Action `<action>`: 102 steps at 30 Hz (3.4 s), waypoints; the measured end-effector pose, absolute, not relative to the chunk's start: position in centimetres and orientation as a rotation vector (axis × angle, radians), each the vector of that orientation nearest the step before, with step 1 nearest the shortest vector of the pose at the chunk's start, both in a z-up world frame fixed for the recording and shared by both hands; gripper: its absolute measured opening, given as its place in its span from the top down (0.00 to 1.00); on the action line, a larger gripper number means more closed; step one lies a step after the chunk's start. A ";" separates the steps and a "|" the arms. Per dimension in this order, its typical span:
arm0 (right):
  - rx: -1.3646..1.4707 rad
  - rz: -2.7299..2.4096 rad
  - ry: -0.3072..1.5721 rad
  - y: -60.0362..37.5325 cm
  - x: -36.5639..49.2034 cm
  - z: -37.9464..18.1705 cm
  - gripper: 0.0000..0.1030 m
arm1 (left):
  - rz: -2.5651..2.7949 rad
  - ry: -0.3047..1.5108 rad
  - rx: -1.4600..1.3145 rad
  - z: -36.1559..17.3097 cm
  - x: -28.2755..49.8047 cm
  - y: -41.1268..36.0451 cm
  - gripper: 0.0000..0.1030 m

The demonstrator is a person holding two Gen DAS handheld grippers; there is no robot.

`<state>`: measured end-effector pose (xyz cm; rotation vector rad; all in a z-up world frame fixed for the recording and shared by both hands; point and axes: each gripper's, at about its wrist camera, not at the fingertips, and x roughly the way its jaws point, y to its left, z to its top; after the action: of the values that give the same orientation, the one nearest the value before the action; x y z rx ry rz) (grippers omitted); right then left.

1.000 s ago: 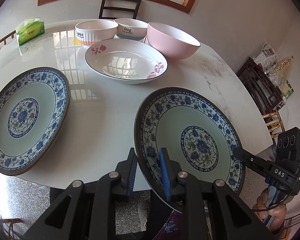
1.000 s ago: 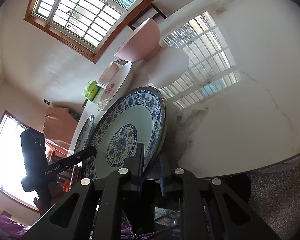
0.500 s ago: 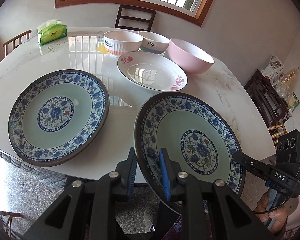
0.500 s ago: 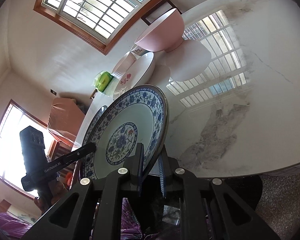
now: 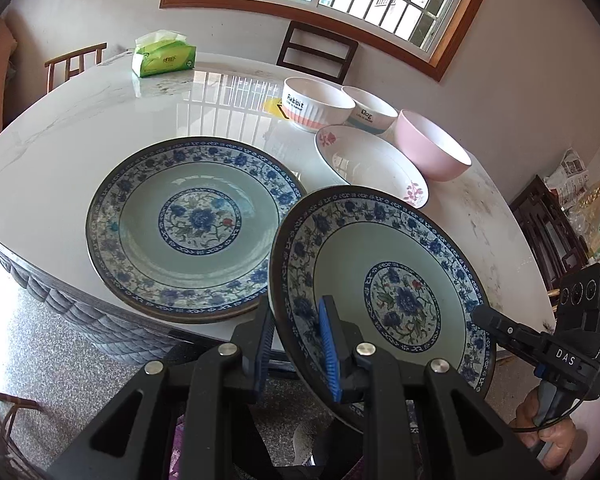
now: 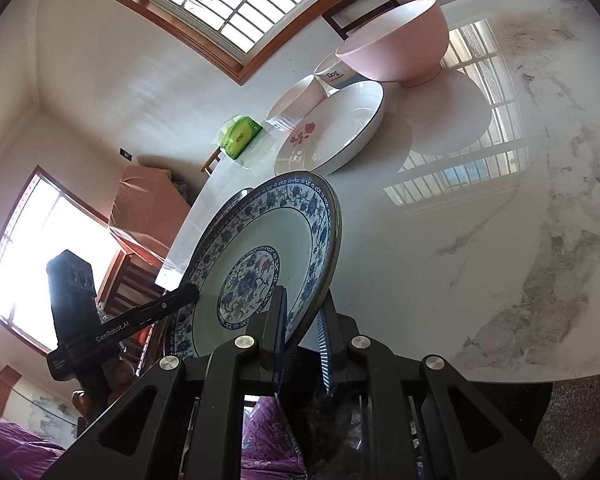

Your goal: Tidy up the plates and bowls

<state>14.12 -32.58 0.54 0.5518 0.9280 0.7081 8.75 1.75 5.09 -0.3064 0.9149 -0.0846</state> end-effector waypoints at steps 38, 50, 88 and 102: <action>0.372 0.802 1.020 -19.9 18.4 1.1 0.84 | 0.099 0.889 -0.446 2.9 9.6 13.5 0.78; 0.329 0.787 1.014 -18.6 18.4 1.6 0.83 | 0.133 0.863 -0.438 2.6 11.0 14.7 0.78; 0.237 0.705 0.954 -16.8 17.5 2.2 0.84 | 0.171 0.732 -0.340 3.3 11.1 14.3 0.69; -0.071 0.618 0.816 -13.6 15.9 3.1 0.71 | 0.141 0.749 -0.315 2.7 10.5 13.0 0.69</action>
<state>15.90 -13.57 3.10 -0.0711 0.8158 0.6178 10.46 13.04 2.68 -0.3151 0.7489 0.1413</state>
